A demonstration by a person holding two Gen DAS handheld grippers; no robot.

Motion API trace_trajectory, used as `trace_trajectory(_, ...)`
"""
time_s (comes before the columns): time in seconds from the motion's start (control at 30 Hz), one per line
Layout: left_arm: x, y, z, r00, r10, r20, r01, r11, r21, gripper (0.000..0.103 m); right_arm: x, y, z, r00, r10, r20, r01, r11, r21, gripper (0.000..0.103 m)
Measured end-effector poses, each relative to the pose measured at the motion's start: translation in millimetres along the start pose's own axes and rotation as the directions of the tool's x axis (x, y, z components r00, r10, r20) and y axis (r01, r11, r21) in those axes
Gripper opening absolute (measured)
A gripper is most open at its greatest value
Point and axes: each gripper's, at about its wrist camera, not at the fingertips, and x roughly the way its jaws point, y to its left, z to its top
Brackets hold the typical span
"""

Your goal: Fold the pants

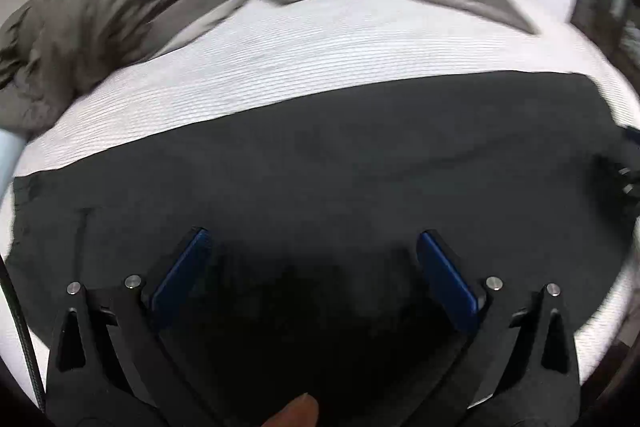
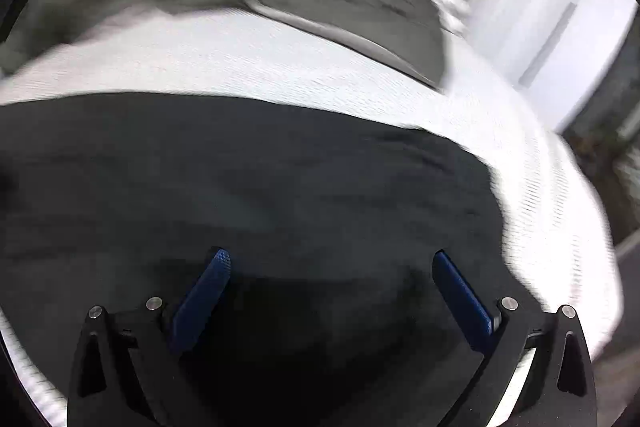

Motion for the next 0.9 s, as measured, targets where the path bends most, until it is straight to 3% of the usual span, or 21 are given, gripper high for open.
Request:
trace_trajectory(0.1,0.5,-46.0,-4.7,0.998,-0.067,-0.018,0.068,0.995,0.074,0.102,-8.4,41.0,-5.8,0.98,0.201,0.002,-0.201,0.979,0.016,0.102)
trace_trajectory(0.17,7.2,-72.4,-11.0,0.997,-0.058,-0.045,0.063,0.988,0.137,0.102,-4.7,63.0,-16.9,0.968,0.252,-0.013,-0.252,0.967,-0.018,0.102)
trace_trajectory(0.27,10.5,-94.2,-23.9,0.998,-0.02,-0.052,0.03,0.982,0.188,0.102,6.9,79.2,-24.7,0.982,0.18,-0.057,-0.185,0.977,-0.106,0.102)
trace_trajectory(0.33,5.5,-91.8,-28.7,0.998,-0.048,-0.05,0.056,0.98,0.189,0.102,0.4,63.0,-31.5,0.98,0.19,-0.066,-0.196,0.975,-0.101,0.102)
trace_trajectory(0.4,-0.9,-80.4,-35.5,0.995,-0.082,-0.058,0.092,0.978,0.186,0.102,5.4,39.4,-29.9,0.99,0.132,-0.059,-0.138,0.985,-0.107,0.102)
trace_trajectory(0.5,-3.8,-49.7,-42.1,0.993,-0.09,-0.07,0.101,0.979,0.176,0.102,15.3,-19.8,-42.6,0.996,0.032,-0.079,-0.033,0.999,-0.015,0.102)
trace_trajectory(0.57,-4.8,-26.8,-46.7,0.993,-0.085,-0.084,0.099,0.981,0.17,0.103,17.4,-62.5,-54.1,0.996,0.03,-0.084,-0.021,0.994,0.106,0.102)
trace_trajectory(0.6,-5.0,-11.2,-50.2,0.993,-0.08,-0.09,0.094,0.982,0.165,0.103,17.4,-80.5,-61.6,0.994,-0.054,-0.093,0.067,0.987,0.144,0.102)
trace_trajectory(0.63,-4.7,-2.3,-50.9,0.992,-0.083,-0.093,0.096,0.983,0.155,0.103,14.9,-88.6,-67.9,0.993,-0.078,-0.094,0.092,0.983,0.159,0.102)
trace_trajectory(0.7,-3.7,12.3,-46.1,0.992,-0.084,-0.096,0.096,0.988,0.121,0.103,9.3,-95.8,-71.3,0.995,-0.059,-0.084,0.074,0.98,0.187,0.102)
trace_trajectory(0.8,-15.0,20.8,-38.7,0.995,-0.088,-0.052,0.091,0.994,0.061,0.102,0.6,-77.5,-58.1,0.991,-0.119,-0.056,0.126,0.98,0.152,0.102)
trace_trajectory(0.9,-19.9,-3.5,-27.9,0.981,-0.192,-0.026,0.193,0.98,0.043,0.102,-9.3,-45.6,-48.2,1.0,0.011,0.019,-0.013,0.993,0.119,0.102)
